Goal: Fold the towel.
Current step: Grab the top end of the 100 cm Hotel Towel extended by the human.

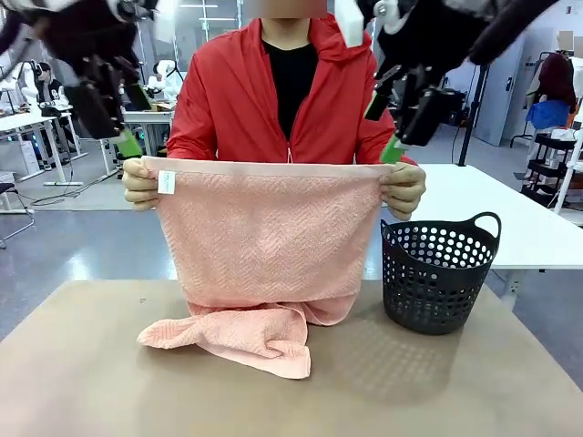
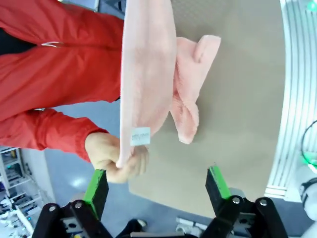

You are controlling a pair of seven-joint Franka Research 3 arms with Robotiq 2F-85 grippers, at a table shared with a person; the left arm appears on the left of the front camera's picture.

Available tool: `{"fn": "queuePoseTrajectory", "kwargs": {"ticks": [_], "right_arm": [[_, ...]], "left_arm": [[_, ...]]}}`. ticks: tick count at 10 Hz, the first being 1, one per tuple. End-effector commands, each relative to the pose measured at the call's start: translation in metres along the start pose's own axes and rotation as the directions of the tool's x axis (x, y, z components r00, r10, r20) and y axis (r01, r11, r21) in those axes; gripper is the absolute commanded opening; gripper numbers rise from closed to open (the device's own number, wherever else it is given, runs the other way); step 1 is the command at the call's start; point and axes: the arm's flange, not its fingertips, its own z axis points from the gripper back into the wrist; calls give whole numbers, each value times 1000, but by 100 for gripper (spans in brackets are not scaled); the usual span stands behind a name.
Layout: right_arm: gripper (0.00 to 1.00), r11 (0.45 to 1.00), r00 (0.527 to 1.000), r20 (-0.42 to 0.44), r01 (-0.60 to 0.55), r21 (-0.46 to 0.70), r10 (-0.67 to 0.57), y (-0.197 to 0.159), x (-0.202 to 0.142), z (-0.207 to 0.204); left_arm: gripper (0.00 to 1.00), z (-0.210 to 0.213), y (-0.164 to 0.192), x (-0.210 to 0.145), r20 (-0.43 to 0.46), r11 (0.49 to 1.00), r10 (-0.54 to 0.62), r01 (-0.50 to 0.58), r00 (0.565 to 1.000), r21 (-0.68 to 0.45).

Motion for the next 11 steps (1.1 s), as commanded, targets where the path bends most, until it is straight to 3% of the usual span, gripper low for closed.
{"fn": "queuePoseTrajectory", "kwargs": {"ticks": [1,5,11], "right_arm": [[100,999,999,-30,42,13,-42,-20,16,-12],[100,993,990,-103,104,47,-98,-38,8,-60],[100,987,983,-132,138,86,-126,-49,-13,-105]], "left_arm": [[100,-16,23,17,-36,999,7,-9,999,-39],[100,-77,40,26,-87,994,47,-55,995,-92],[100,-125,47,9,-34,984,47,-52,998,-172]]}}
